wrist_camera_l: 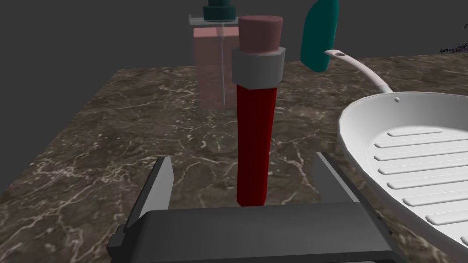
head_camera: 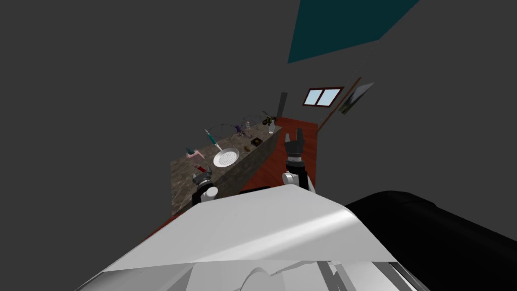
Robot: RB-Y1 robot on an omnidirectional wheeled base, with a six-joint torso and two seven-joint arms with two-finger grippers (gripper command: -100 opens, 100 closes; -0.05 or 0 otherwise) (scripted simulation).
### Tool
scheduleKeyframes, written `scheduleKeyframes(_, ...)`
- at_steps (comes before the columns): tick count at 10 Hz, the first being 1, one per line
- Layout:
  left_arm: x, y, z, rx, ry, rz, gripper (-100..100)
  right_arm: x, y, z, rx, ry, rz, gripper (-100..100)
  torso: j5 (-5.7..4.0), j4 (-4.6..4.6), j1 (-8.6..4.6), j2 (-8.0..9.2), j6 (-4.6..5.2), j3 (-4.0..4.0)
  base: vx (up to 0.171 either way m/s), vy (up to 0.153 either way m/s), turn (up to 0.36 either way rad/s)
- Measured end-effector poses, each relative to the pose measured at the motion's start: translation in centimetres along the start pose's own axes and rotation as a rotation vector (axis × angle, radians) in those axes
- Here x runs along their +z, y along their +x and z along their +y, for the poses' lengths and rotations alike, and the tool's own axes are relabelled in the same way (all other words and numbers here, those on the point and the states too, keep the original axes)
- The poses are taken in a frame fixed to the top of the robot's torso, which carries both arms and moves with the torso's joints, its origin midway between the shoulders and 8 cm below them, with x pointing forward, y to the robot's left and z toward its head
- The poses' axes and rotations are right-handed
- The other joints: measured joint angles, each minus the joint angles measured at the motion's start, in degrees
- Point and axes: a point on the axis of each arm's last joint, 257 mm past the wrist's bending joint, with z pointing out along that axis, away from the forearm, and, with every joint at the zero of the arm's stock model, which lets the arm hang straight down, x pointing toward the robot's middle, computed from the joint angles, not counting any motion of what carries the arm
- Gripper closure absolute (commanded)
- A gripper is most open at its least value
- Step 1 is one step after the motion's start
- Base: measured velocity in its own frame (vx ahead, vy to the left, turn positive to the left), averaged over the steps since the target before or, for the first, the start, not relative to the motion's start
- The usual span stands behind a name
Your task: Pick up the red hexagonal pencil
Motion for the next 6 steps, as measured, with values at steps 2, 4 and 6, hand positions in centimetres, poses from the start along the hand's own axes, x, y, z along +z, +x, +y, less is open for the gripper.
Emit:
scheduleKeyframes(2, 1.5, -0.1, 2.1, 0.002, -0.02, 0.0, -100, 0.0, 0.0, 0.0, 0.0, 0.0, 0.0, 0, 0.01, 0.01, 0.04, 0.07, -0.01, 0.04, -0.049, 0.005, 0.055)
scheduleKeyframes(4, 2.4, -0.4, 3.8, 0.002, -0.039, 0.0, -100, 0.0, 0.0, 0.0, 0.0, 0.0, 0.0, 0, 0.0, 0.0, 0.04, 0.07, -0.06, 0.03, -0.06, 0.012, 0.169)
scheduleKeyframes(6, 3.7, -0.5, 5.7, -0.002, -0.057, -0.004, -100, 0.0, 0.0, 0.0, 0.0, 0.0, 0.0, 0, 0.0, 0.0, -0.01, 0.0, 0.0, 0.0, -0.046, 0.004, 0.075)
